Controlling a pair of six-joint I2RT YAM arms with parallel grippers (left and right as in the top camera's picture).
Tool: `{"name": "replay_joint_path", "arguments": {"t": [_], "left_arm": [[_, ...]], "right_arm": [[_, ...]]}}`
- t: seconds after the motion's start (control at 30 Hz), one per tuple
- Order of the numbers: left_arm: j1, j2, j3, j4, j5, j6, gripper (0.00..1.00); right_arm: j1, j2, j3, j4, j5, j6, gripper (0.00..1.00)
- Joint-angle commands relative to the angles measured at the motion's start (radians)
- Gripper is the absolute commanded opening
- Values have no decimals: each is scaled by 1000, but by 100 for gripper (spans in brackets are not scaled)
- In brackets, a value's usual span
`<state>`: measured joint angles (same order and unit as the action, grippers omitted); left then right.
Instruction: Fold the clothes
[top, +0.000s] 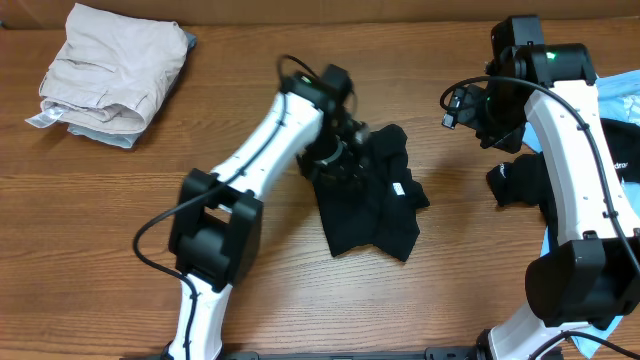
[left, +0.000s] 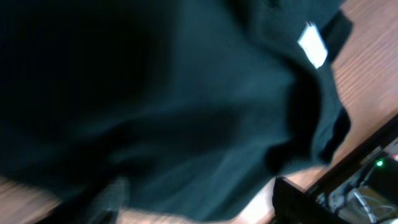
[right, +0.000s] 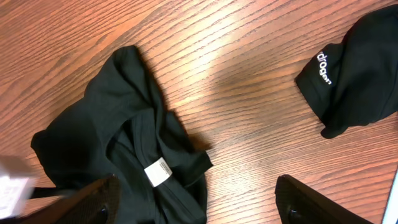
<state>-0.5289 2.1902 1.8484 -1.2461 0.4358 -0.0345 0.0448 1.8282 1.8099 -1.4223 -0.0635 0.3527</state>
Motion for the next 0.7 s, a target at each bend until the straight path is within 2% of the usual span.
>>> {"name": "replay_joint_path", "arguments": {"t": [0.0,0.07,0.17,0.27,0.43,0.6,0.67], "left_arm": [[-24,-2,-68,51,35,-38,43],[-35,-2,-116,95,21,-40,23],[-39,-2,-194,157,-60,-60,15],[-36,-2,-274,228,-140,-101,14],[-25,-2,-365,349,-235,-105,15],[16,-2,-374,356,-502,-137,18],[58,-2,-374,354,-611,-146,25]], "right_arm": [[-6,-10,10,3,-8,-21,84],[-6,-10,10,6,-7,-21,84],[-6,-10,10,14,-8,-21,84],[-6,-10,10,20,-8,-21,84],[-6,-10,10,21,-8,-21,84],[-6,-10,10,21,-8,-21,85],[-6,-10,10,21,-8,-21,85]]}}
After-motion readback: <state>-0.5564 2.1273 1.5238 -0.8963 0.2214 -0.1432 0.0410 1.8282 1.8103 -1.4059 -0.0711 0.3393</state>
